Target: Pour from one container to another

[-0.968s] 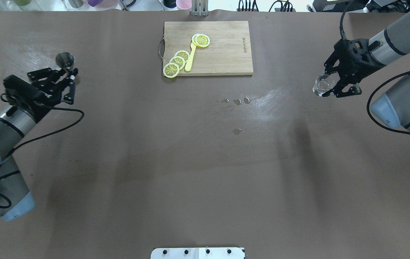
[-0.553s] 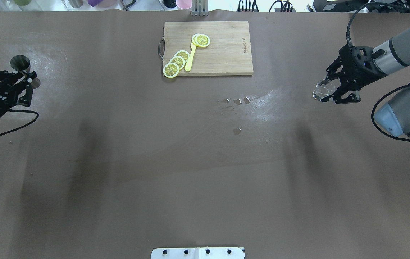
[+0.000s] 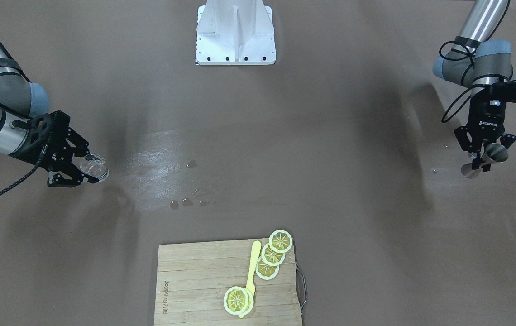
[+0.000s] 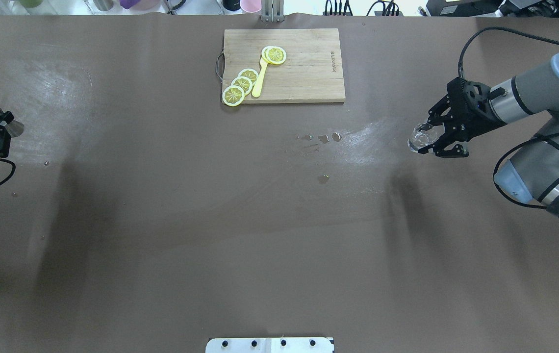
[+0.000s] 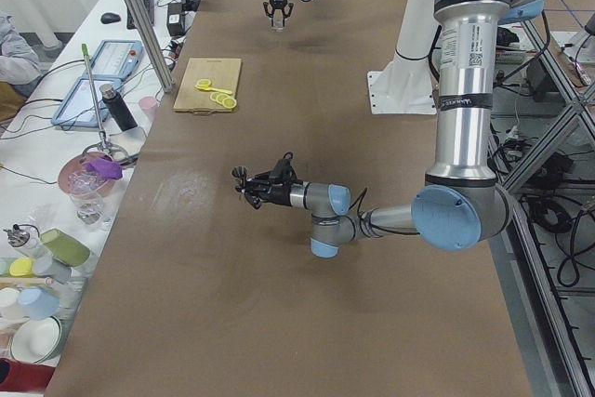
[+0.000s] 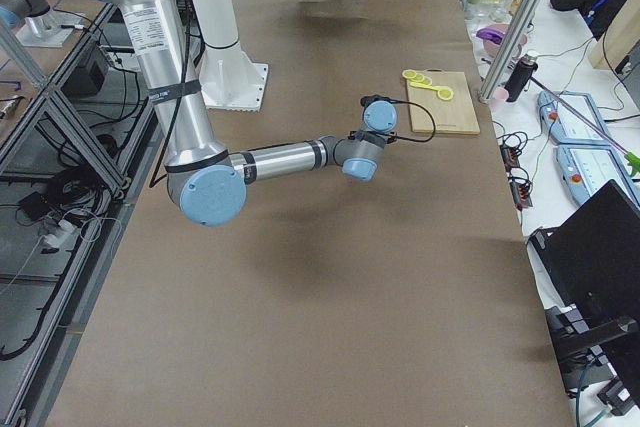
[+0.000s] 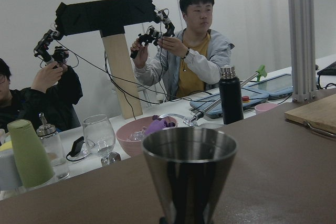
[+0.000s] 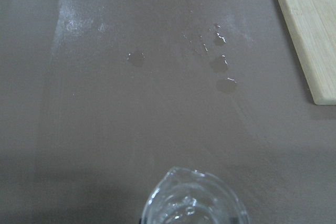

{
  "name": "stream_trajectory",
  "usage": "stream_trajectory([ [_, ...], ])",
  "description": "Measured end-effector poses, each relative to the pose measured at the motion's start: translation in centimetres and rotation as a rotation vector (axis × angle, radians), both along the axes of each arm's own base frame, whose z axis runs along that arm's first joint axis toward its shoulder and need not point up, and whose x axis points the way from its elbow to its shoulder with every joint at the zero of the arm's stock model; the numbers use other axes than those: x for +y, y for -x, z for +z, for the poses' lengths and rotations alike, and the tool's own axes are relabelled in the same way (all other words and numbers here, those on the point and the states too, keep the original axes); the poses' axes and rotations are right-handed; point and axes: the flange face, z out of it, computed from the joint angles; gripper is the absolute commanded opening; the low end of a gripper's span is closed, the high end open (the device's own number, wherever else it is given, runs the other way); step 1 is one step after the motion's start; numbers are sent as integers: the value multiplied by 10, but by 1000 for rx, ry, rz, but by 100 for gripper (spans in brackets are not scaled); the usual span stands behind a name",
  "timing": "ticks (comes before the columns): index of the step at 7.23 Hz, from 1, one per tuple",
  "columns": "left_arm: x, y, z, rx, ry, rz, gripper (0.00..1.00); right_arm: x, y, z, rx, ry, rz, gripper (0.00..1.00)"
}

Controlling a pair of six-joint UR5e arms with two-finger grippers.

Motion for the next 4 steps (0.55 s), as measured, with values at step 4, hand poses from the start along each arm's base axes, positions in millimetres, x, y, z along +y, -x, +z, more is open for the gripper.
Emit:
stream_trajectory([
  [4,50,11,36,36,140,-109,0,33,56,7,-50,22,30,0],
])
